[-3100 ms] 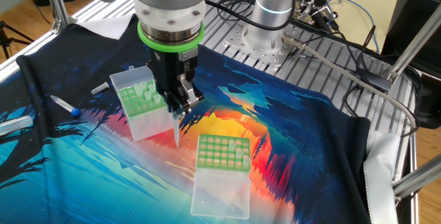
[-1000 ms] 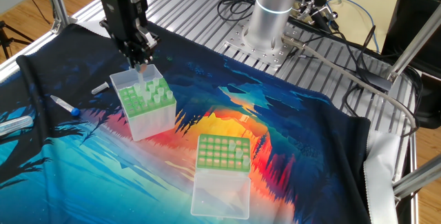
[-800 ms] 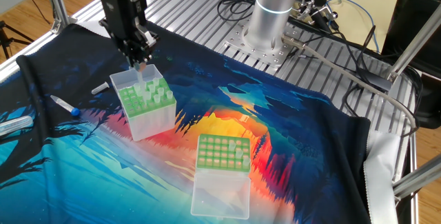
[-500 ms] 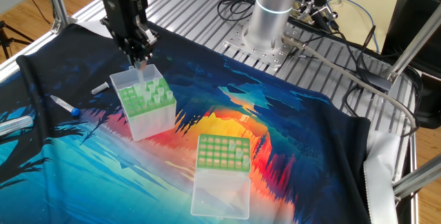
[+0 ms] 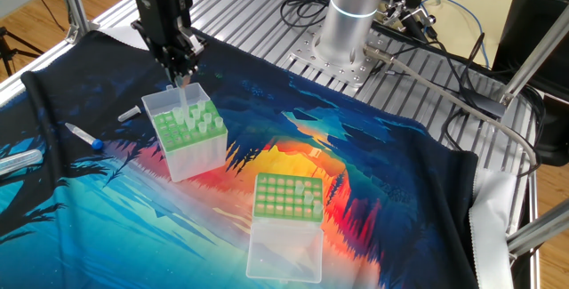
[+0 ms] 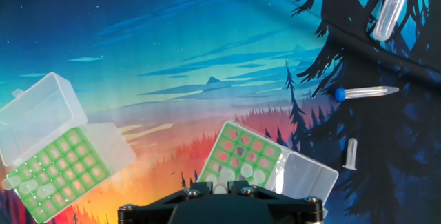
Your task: Transfer all large pipette tips from one holder to another
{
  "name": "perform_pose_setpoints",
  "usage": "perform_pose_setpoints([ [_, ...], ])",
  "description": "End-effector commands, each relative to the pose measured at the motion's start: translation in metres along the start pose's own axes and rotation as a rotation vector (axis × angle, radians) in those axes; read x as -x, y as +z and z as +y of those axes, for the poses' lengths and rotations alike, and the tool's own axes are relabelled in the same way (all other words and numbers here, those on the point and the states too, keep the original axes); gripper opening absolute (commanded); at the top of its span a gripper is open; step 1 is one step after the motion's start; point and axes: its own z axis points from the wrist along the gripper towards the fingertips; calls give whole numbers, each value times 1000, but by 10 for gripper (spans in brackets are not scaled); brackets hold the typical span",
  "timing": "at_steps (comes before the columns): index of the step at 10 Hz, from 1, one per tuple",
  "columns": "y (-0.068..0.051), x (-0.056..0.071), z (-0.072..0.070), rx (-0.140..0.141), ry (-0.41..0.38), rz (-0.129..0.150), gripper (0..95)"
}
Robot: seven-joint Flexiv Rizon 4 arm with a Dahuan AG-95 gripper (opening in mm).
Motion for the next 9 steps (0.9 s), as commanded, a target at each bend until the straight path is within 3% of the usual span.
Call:
perform_pose_setpoints([
  [1, 2, -2, 0, -1, -1, -7, 0],
  [6, 2, -1, 0, -5, 0, -17, 0],
  [9, 1, 0, 0, 5, 41, 6, 0],
])
